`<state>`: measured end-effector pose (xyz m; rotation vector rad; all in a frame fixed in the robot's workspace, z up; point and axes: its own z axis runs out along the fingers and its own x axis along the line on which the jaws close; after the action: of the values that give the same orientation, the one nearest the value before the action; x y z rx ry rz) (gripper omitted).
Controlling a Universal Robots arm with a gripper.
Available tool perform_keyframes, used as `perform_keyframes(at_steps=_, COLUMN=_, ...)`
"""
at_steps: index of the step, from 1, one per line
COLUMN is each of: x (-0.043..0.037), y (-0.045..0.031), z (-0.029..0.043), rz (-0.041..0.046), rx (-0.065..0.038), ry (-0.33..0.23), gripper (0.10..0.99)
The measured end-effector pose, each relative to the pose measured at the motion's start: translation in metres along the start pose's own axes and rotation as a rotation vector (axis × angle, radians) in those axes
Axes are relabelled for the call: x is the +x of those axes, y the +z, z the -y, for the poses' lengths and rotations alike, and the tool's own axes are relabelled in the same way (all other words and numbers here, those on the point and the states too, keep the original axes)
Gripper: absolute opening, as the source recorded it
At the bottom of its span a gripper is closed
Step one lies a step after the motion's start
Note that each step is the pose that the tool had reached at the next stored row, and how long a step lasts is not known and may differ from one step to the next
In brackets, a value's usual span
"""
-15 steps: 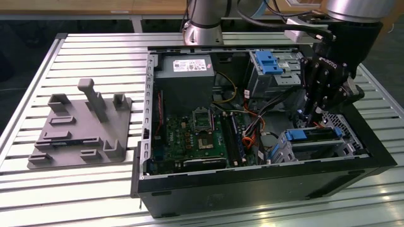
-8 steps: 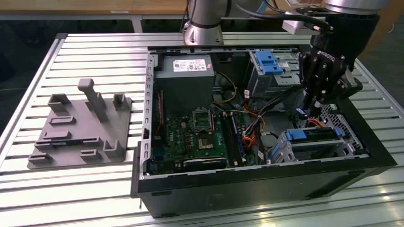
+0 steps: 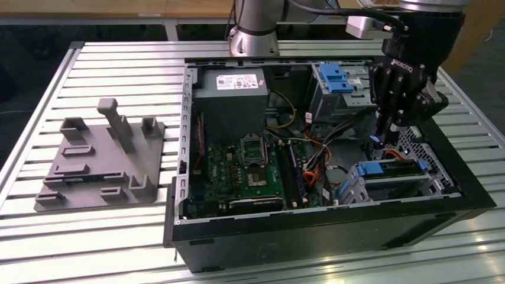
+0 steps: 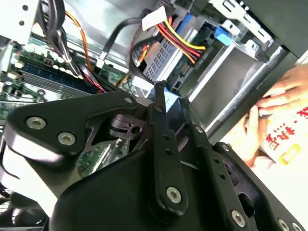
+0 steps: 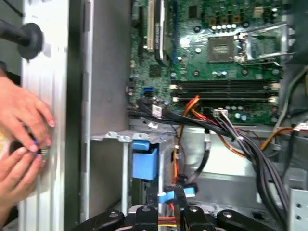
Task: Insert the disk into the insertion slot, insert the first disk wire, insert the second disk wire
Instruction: 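Insert the second disk wire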
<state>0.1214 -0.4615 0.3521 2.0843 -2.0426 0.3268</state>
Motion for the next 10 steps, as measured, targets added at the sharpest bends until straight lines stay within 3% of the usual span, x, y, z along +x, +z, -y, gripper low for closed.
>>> perform_keyframes(at_steps=2, x=-0.0002, y=-0.0001, z=-0.0019, rz=-0.0076, rx=0.001, ry=-0.002, gripper=0.278)
perform_keyframes(at_steps=5, x=-0.0002, y=-0.0002, z=-0.0058, rz=-0.0095, rx=0.007, ry=-0.003, gripper=0.29)
perform_keyframes(at_steps=10, x=-0.0009, y=-0.0004, z=-0.0119, rz=-0.01, rx=0.019, ry=-0.002, gripper=0.525)
